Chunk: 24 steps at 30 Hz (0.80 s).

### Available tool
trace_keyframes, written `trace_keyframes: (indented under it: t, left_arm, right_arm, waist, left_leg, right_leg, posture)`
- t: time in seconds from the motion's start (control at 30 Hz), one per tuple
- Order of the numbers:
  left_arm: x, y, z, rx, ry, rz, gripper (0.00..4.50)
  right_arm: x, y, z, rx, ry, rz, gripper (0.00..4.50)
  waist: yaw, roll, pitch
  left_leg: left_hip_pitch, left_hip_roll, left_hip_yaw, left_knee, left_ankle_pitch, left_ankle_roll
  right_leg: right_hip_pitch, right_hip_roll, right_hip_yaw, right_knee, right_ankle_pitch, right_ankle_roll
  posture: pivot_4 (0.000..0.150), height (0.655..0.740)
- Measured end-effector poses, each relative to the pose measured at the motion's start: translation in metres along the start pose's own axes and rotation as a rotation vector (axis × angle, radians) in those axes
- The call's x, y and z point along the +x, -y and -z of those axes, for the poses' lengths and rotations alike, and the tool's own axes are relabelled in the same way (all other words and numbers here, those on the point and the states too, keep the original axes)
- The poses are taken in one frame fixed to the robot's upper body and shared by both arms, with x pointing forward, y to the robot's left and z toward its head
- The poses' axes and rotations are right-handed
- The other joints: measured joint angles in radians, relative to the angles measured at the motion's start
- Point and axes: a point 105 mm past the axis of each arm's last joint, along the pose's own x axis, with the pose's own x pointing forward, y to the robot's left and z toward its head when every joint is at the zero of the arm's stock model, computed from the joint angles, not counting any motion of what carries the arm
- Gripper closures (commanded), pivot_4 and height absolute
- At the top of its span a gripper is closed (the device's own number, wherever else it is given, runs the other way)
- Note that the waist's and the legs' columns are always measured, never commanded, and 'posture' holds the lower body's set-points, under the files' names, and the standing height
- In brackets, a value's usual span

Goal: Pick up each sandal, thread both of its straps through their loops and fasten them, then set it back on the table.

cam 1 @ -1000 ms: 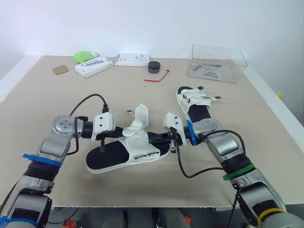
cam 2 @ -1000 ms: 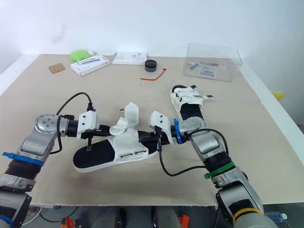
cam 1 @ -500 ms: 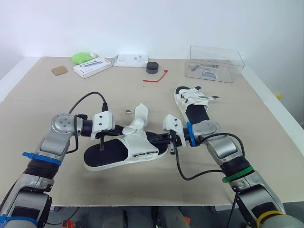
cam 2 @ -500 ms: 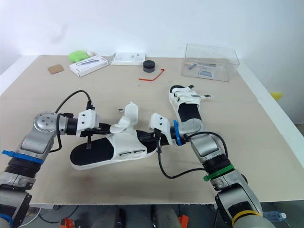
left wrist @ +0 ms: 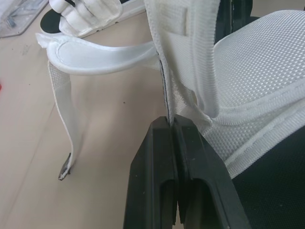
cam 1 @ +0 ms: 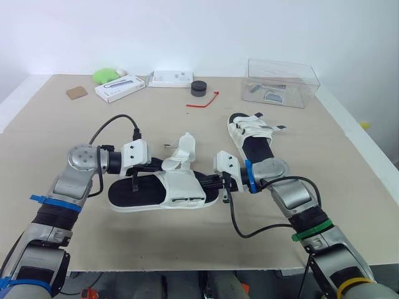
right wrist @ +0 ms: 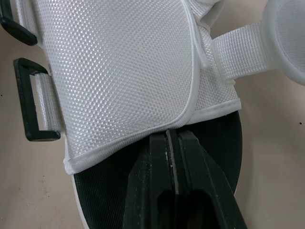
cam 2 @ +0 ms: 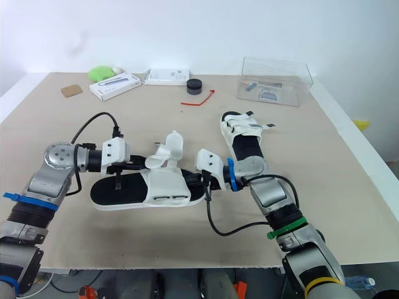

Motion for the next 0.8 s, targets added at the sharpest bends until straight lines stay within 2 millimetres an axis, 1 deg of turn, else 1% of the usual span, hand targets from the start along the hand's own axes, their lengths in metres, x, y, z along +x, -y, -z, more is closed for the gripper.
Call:
trace_keyframes:
  t: [0.07, 0.2, 0.33, 0.47, 0.63, 0.73, 0.8]
  left_arm:
    - [0.0, -0.001, -0.002, -0.007, 0.011, -0.012, 4.48]
    - [-0.002, -0.007, -0.006, -0.129, 0.056, -0.052, 4.48]
    - [-0.003, -0.007, -0.01, -0.155, 0.068, -0.057, 4.48]
    - [-0.004, -0.008, -0.013, -0.067, 0.059, -0.062, 4.48]
    - [-0.008, -0.006, -0.018, 0.167, 0.023, -0.057, 4.48]
    - [-0.009, -0.005, -0.013, 0.255, 0.002, -0.056, 4.48]
    - [-0.009, -0.005, -0.009, 0.249, -0.007, -0.054, 4.48]
  right_arm:
    - [0.0, 0.0, 0.0, -0.005, 0.002, 0.001, 4.5]
    - [0.0, 0.0, -0.003, -0.024, 0.011, 0.0, 4.5]
    - [0.0, 0.0, -0.005, -0.035, 0.015, -0.003, 4.5]
    - [0.0, -0.001, -0.005, -0.046, 0.018, -0.003, 4.5]
    - [0.001, -0.003, -0.007, -0.057, 0.024, -0.006, 4.5]
    - [0.001, -0.005, -0.006, -0.057, 0.026, -0.009, 4.5]
    - [0.002, -0.007, -0.005, -0.058, 0.026, -0.014, 4.5]
  waist:
    - [0.0, 0.0, 0.0]
    - [0.0, 0.0, 0.0]
    - [0.0, 0.0, 0.0]
    - [0.0, 0.0, 0.0]
    - [0.0, 0.0, 0.0]
    - [0.0, 0.0, 0.0]
    - [0.0, 0.0, 0.0]
  left_leg:
    - [0.0, 0.0, 0.0, 0.0, 0.0, 0.0]
    - [0.0, 0.001, 0.0, 0.0, 0.0, 0.0]
    - [0.0, 0.001, 0.0, 0.0, 0.0, 0.0]
    - [0.0, 0.001, 0.0, 0.0, 0.0, 0.0]
    - [0.001, 0.001, 0.0, -0.001, 0.0, 0.0]
    - [0.001, 0.001, 0.0, -0.002, 0.0, 0.0]
    - [0.0, 0.001, 0.0, -0.002, 0.0, 0.0]
  right_leg:
    - [0.0, 0.0, 0.0, 0.0, 0.0, 0.0]
    - [0.0, 0.002, 0.0, 0.0, 0.0, 0.0]
    - [0.0, 0.002, 0.0, 0.0, 0.0, -0.001]
    - [0.0, 0.002, 0.0, 0.0, 0.0, -0.002]
    - [0.0, 0.001, 0.0, 0.0, 0.001, -0.005]
    - [0.0, 0.001, 0.0, 0.0, 0.0, -0.005]
    - [0.0, 0.001, 0.0, 0.0, 0.0, -0.005]
  posture:
    - [0.15, 0.74]
    - [0.15, 0.74]
    - [0.15, 0.74]
    - [0.15, 0.74]
    - [0.15, 0.74]
    - [0.15, 0.74]
    - [0.15, 0.74]
